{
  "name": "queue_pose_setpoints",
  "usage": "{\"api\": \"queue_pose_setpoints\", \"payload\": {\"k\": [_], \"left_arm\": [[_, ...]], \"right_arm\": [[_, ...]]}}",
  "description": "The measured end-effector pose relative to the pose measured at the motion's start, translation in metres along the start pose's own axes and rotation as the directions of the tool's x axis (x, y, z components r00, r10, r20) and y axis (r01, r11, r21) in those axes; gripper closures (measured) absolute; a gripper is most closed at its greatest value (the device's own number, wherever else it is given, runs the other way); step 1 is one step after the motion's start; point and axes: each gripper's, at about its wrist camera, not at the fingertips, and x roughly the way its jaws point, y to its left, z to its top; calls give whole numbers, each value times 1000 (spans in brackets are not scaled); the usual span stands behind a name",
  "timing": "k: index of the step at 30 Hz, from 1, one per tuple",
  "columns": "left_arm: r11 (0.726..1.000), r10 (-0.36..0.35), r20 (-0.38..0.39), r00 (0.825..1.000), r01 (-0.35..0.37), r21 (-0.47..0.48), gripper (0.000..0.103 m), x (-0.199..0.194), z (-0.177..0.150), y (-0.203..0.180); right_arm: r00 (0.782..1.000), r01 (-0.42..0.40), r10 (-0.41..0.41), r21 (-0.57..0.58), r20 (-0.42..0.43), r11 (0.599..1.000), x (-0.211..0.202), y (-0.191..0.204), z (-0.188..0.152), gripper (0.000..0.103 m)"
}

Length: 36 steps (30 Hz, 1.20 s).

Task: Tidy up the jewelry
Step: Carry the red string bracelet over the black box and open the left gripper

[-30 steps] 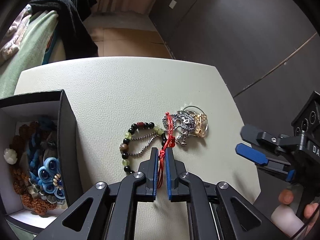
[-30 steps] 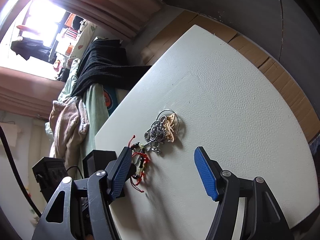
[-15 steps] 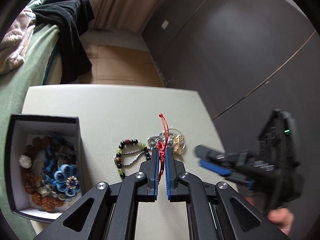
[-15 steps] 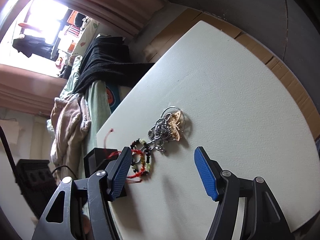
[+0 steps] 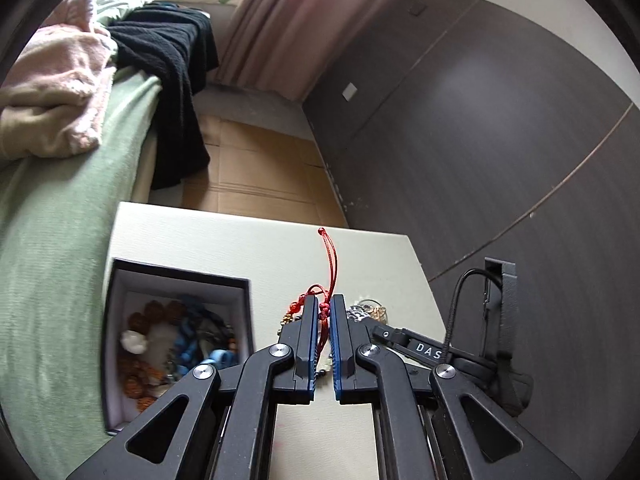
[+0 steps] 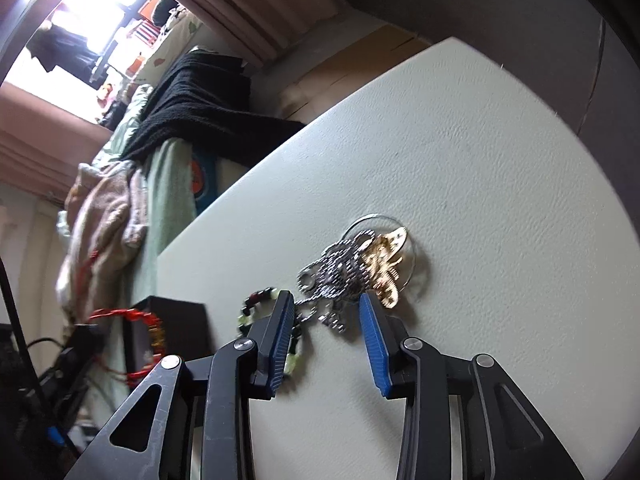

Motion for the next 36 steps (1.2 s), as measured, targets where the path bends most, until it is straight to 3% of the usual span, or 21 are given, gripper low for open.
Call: {"api": "queue_pose_setpoints", "payload": {"k": [11,12,13,14,21,24,25,28,29,36], "left_arm": [[996,63,19,998,-61,-64,97,-19,0,33],[995,66,16,998,-65,-70,97,-18,0,34],[995,71,14,997,-70,-72,97,-19,-2,35],[994,76,13,997,-75,-73,97,-19,-3,35],[990,111,19,994,-108,-95,97,-26,-5,43],[983,133,-29,991,-136,-126,94,-23,-6,50],[981,133,-35,990,-137,-138,86,-22,-5,52],[979,147,-22,989,-149,-141,41,-29,-7,51],[980,151,2,988,-150,-133,37,-34,-7,49],[984,113,45,993,-105,-144,35,-51,-2,51]], "right_arm": [[987,159,-153,-126,54,979,9,23,3,66],[982,186,-179,-142,63,972,9,25,1,69],[978,205,-197,-147,68,968,8,24,1,78],[978,203,-195,-140,67,969,8,22,1,83],[998,56,-55,-37,29,998,-6,0,-1,84],[998,-6,8,-39,56,999,-25,2,-2,85],[997,-20,23,-50,68,999,-32,6,-3,85],[992,-58,68,-95,106,994,-54,17,-8,85],[990,-70,83,-109,116,992,-62,21,-10,85],[975,-107,143,-203,170,973,-105,52,-21,85]]}}
